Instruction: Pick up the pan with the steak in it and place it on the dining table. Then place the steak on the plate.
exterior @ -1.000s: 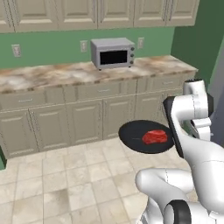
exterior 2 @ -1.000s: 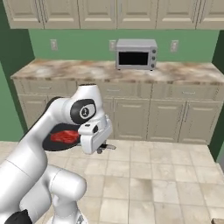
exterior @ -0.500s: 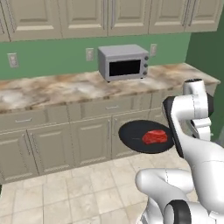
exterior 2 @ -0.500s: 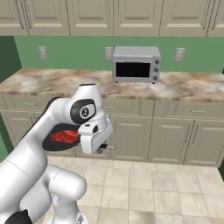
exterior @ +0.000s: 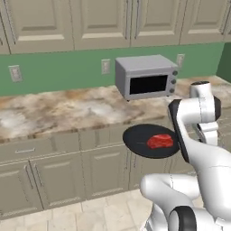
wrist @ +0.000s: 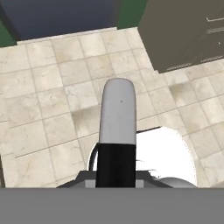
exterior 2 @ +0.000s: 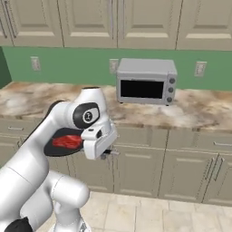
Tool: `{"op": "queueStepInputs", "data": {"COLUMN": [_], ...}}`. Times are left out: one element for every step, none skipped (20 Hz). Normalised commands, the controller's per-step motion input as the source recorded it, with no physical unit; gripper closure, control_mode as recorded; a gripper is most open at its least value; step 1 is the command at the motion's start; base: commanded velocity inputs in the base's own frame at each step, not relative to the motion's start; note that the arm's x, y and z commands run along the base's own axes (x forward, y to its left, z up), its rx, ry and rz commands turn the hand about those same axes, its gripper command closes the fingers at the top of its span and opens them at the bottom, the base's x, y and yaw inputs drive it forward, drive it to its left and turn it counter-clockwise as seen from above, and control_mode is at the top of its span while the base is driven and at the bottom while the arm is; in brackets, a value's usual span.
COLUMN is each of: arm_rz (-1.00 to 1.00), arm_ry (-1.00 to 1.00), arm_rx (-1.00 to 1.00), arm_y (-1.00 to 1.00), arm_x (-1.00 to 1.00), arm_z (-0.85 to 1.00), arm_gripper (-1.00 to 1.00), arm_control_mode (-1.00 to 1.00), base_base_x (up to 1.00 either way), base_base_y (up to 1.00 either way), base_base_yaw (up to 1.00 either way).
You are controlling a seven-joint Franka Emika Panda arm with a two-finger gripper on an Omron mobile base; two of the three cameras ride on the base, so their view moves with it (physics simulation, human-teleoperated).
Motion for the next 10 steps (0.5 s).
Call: {"op": "queueStepInputs", "data": {"arm_rz": [0.0,0.0,0.0,0.0,0.0,0.0,0.0,0.0,0.0,0.0], "arm_ry": [0.0,0.0,0.0,0.0,0.0,0.0,0.0,0.0,0.0,0.0], "arm_rx": [0.0,0.0,0.0,0.0,0.0,0.0,0.0,0.0,0.0,0.0], "arm_y": [0.0,0.0,0.0,0.0,0.0,0.0,0.0,0.0,0.0,0.0], "arm_x": [0.0,0.0,0.0,0.0,0.0,0.0,0.0,0.0,0.0,0.0], "arm_z": [0.0,0.0,0.0,0.0,0.0,0.0,0.0,0.0,0.0,0.0], "arm_gripper": [1.0,1.0,1.0,1.0,1.0,1.0,1.0,1.0,1.0,1.0], "arm_control_mode": [1.0,1.0,1.0,1.0,1.0,1.0,1.0,1.0,1.0,1.0], "base_base_x": [0.35,0.2,0.1,0.06,0.0,0.0,0.0,0.0,0.0,0.0], "base_base_y": [-0.02,0.0,0.0,0.0,0.0,0.0,0.0,0.0,0.0,0.0], "base_base_yaw": [0.4,0.43,0.46,0.47,0.48,0.5,0.5,0.5,0.5,0.5]}}
